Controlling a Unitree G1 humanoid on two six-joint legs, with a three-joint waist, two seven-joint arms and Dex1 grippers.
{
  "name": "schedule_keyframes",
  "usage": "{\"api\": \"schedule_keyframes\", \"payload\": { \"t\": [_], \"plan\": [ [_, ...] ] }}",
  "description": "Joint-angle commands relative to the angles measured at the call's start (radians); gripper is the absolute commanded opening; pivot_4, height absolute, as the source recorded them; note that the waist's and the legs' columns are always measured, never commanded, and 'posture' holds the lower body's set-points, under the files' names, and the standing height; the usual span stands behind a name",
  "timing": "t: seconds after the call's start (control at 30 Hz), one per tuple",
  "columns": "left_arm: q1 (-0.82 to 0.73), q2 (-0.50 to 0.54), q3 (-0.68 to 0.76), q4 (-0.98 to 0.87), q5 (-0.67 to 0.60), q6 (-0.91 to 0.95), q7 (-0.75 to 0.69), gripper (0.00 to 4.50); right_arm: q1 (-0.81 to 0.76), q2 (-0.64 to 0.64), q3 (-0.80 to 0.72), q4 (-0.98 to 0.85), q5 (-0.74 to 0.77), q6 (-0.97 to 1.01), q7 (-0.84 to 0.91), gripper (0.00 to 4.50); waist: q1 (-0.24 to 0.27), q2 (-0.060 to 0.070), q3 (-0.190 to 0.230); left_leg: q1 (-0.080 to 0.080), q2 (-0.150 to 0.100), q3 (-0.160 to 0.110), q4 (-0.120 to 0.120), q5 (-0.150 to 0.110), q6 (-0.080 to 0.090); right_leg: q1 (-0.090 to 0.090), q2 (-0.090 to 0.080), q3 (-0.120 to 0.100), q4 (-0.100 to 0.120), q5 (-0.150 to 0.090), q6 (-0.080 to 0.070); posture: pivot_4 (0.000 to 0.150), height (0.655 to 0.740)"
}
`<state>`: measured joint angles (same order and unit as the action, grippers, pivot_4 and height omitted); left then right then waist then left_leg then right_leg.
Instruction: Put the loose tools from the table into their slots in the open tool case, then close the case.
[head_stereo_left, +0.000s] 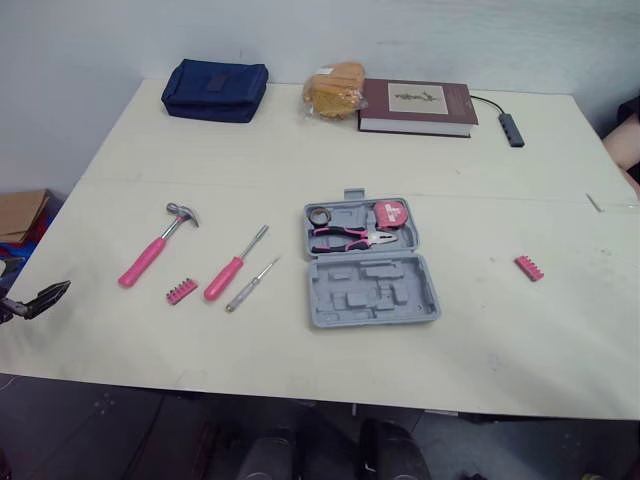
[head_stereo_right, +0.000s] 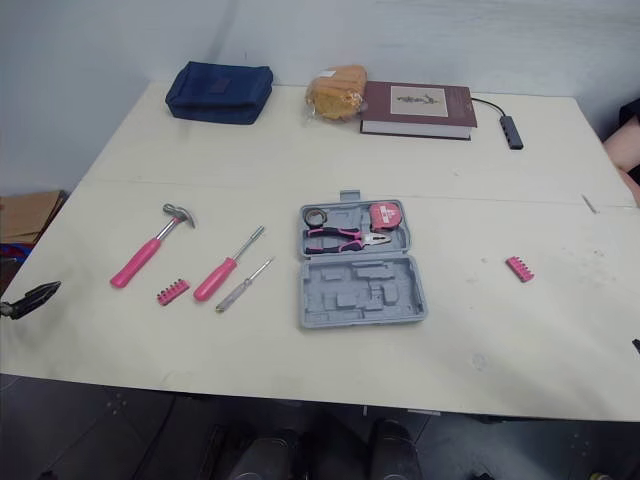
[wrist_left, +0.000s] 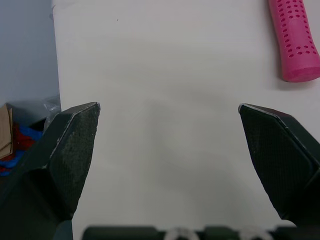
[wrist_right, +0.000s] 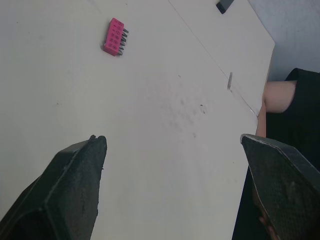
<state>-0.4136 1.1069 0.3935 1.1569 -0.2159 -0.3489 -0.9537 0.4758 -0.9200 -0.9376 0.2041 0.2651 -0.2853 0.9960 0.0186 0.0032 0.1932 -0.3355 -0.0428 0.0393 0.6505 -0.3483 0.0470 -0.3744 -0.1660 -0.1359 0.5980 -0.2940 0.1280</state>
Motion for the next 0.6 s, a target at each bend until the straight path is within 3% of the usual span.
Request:
{"api": "schedule_keyframes", "payload": {
  "t": [0.03, 0.13, 0.33, 0.37, 0.47, 0.6],
  "plan": [
    [0.002, -0.008, 0.017, -0.053, -0.045, 0.037, -0.076, 4.46, -0.023, -0.001, 0.02, -0.038, 0.041, 0.022, 0.0, 4.5, 0.0, 0.0, 0.0, 0.0, 0.0, 0.0, 0.0, 0.0, 0.0, 0.0, 0.0, 0.0, 0.0, 0.0, 0.0, 0.15, 0.74],
    [-0.008, -0.061, 0.02, -0.171, -0.122, 0.135, -0.205, 4.46, -0.075, 0.0, 0.067, -0.128, 0.095, 0.113, -0.011, 4.5, -0.001, 0.001, 0.0, 0.0, 0.0, 0.0, 0.002, 0.0, 0.0, 0.0, 0.0, 0.0, 0.001, 0.0, 0.0, 0.15, 0.74],
    [0.099, -0.215, -0.061, -0.686, -0.181, 0.323, -0.175, 4.46, -0.15, -0.025, 0.22, -0.372, 0.145, 0.403, -0.075, 4.5, 0.003, 0.001, 0.0, -0.003, 0.007, 0.0, 0.011, -0.005, -0.007, 0.0, 0.0, 0.005, 0.004, 0.003, -0.004, 0.15, 0.74],
    [0.118, -0.24, -0.082, -0.791, -0.191, 0.381, -0.146, 4.5, -0.172, -0.031, 0.258, -0.413, 0.146, 0.441, -0.085, 4.24, 0.004, 0.001, 0.0, -0.003, 0.008, 0.0, 0.012, -0.005, -0.007, 0.0, 0.001, 0.005, 0.004, 0.003, -0.004, 0.15, 0.74],
    [0.139, -0.296, -0.149, -1.033, -0.214, 0.541, -0.077, 3.64, -0.242, -0.053, 0.366, -0.493, 0.144, 0.556, -0.109, 3.15, 0.004, 0.0, 0.001, -0.005, 0.008, 0.0, 0.014, -0.004, -0.004, -0.001, 0.001, 0.005, 0.004, 0.003, -0.004, 0.15, 0.74],
    [0.086, -0.359, -0.232, -1.176, -0.181, 0.689, 0.047, 1.91, -0.369, -0.059, 0.499, -0.502, 0.088, 0.612, -0.156, 1.28, 0.006, 0.0, 0.001, -0.006, 0.008, 0.0, 0.016, -0.004, -0.003, -0.001, 0.002, 0.006, 0.004, 0.003, -0.005, 0.15, 0.74]
  ]
}}
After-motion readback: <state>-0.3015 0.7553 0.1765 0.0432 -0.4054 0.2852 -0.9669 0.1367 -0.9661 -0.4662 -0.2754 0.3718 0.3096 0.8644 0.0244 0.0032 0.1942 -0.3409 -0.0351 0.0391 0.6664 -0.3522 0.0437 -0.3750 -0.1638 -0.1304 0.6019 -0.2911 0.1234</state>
